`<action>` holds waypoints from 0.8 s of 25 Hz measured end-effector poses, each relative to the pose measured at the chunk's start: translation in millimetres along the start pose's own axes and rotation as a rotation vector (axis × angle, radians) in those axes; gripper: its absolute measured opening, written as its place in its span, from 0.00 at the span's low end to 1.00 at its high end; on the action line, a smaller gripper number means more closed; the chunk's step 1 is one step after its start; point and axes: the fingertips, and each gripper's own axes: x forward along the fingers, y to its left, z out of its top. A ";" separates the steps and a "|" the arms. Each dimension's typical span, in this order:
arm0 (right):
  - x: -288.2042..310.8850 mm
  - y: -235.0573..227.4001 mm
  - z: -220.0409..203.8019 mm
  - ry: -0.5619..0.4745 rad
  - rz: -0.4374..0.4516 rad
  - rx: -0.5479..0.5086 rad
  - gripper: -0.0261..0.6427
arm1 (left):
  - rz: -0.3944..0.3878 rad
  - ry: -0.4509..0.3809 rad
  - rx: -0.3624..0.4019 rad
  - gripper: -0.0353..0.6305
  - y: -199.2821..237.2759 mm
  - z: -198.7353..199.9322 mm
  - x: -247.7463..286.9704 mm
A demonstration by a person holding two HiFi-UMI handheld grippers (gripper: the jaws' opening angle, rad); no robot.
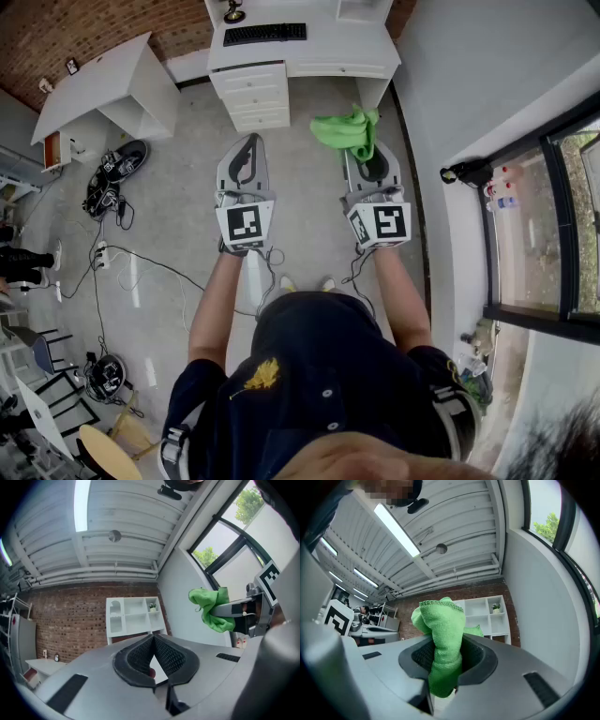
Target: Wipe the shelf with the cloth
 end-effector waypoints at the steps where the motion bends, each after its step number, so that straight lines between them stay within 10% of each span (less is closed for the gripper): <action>1: -2.9 7.7 2.7 0.006 0.007 0.014 0.19 | -0.017 0.009 -0.036 0.08 0.1 -1.5 -6.7; 20: 15.0 73.0 -4.1 0.065 0.026 0.104 0.19 | -0.039 0.062 -0.031 0.08 32.7 -10.5 -44.1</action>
